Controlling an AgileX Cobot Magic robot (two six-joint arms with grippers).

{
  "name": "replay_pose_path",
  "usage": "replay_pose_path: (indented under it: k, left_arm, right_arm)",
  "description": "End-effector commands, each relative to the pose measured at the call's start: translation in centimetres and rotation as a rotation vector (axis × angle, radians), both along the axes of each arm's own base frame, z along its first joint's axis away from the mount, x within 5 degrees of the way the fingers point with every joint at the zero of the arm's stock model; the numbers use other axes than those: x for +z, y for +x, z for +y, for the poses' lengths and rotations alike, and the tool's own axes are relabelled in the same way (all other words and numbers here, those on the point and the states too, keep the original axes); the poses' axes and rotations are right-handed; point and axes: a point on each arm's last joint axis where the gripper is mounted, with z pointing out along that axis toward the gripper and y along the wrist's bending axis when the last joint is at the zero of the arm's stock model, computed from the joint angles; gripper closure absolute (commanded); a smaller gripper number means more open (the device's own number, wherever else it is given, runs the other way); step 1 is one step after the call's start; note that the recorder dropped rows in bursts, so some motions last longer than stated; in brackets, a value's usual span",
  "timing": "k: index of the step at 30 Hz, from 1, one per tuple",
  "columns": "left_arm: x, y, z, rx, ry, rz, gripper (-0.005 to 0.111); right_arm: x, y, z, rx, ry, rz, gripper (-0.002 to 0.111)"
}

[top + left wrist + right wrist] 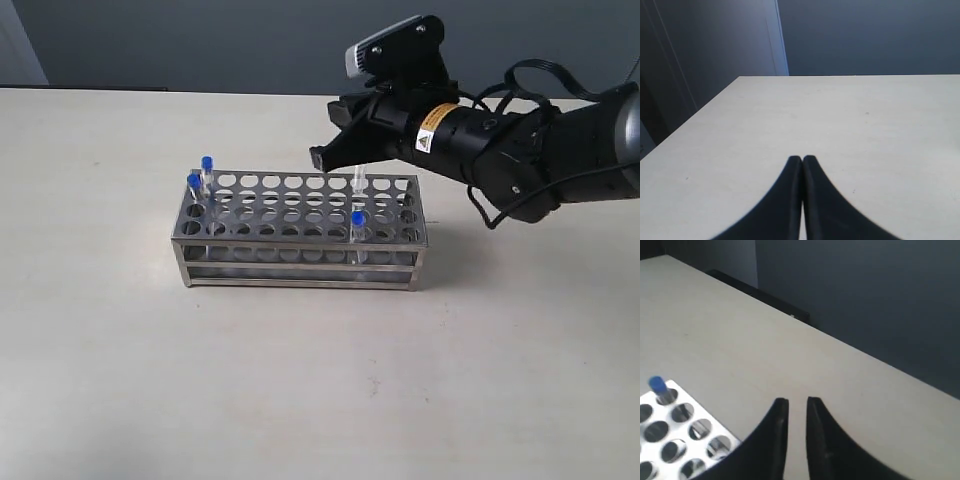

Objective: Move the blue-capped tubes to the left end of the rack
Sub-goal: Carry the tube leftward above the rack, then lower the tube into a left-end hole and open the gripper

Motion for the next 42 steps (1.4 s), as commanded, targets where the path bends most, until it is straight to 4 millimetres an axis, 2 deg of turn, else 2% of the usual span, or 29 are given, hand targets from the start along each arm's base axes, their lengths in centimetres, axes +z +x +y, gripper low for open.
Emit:
replay_pose_path:
  k: [1,6,10,17,24,28,36,42]
  left_arm:
    - [0.0,0.0,0.0,0.001,-0.003,-0.012,0.106]
    - [0.0,0.0,0.0,0.001,-0.003,-0.012,0.106]
    - [0.0,0.0,0.0,0.001,-0.003,-0.012,0.106]
    - [0.0,0.0,0.0,0.001,-0.003,-0.012,0.106]
    - [0.0,0.0,0.0,0.001,-0.003,-0.012,0.106]
    - [0.0,0.0,0.0,0.001,-0.003,-0.012,0.106]
    - [0.0,0.0,0.0,0.001,-0.003,-0.012,0.106]
    - [0.0,0.0,0.0,0.001,-0.003,-0.012,0.106]
  right_arm:
    - [1.5,-2.0,2.7,0.104,0.035,-0.068,0.108]
    - [2.2,-4.1,5.5,0.206,0.094,-0.123,0.108]
    - [2.3,-5.0,6.8,0.253,0.134,-0.153,0.108]
    - [1.1,-3.7,8.3,0.262,0.155,-0.14,0.108]
    - [0.3,-3.9,12.1,0.342,0.141,-0.144,0.108]
    - [-0.2,-2.8,13.2,0.334,0.114,-0.127,0.108]
    - [-2.7,-2.1,13.9,0.337,0.09,-0.107,0.108]
    - [-3.1,-1.2,14.5,0.329,0.017,-0.106,0.108]
